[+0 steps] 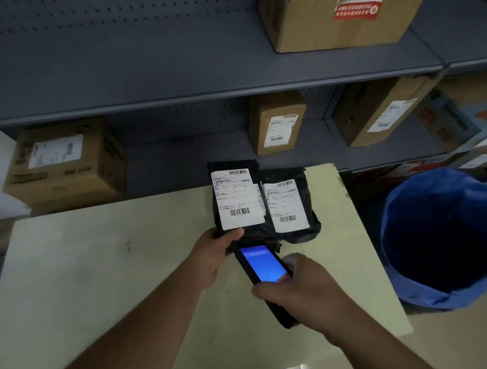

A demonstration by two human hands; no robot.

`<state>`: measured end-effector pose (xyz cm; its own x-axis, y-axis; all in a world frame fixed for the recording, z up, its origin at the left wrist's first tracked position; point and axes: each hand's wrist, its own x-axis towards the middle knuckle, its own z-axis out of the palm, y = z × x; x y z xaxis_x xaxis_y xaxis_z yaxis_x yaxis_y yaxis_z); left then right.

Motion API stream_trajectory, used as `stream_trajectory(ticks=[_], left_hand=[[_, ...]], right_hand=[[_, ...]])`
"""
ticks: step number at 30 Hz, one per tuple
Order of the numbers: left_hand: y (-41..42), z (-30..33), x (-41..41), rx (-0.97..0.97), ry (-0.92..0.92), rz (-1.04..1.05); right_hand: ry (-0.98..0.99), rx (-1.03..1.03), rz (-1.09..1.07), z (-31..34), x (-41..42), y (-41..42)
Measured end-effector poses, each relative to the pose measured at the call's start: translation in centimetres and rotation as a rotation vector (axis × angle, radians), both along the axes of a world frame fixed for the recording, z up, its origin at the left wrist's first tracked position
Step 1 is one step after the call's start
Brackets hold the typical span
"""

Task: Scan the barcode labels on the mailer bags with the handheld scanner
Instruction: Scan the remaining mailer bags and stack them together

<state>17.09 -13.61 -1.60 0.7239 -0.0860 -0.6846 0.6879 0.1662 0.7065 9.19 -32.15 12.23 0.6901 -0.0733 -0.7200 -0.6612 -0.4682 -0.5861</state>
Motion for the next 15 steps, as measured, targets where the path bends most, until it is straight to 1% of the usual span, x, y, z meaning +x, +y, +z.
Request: stream_trajectory(ticks=[7, 11, 15], left_hand=[[-3.7, -0.1, 1.4, -0.029, 0.000, -0.016], [-5.9, 0.2, 2.1, -0.053, 0.041, -0.027], [-7.6, -0.1, 2.8, -0.007, 0.085, -0.040]], right_hand=[[-0.038, -0.018, -0.049, -0.6, -0.5, -2.8], [-0.030, -0.011, -0.071, -0.9, -0.6, -4.3], [-0.027, -0.011, -0.098, -1.2, -0.8, -5.7]])
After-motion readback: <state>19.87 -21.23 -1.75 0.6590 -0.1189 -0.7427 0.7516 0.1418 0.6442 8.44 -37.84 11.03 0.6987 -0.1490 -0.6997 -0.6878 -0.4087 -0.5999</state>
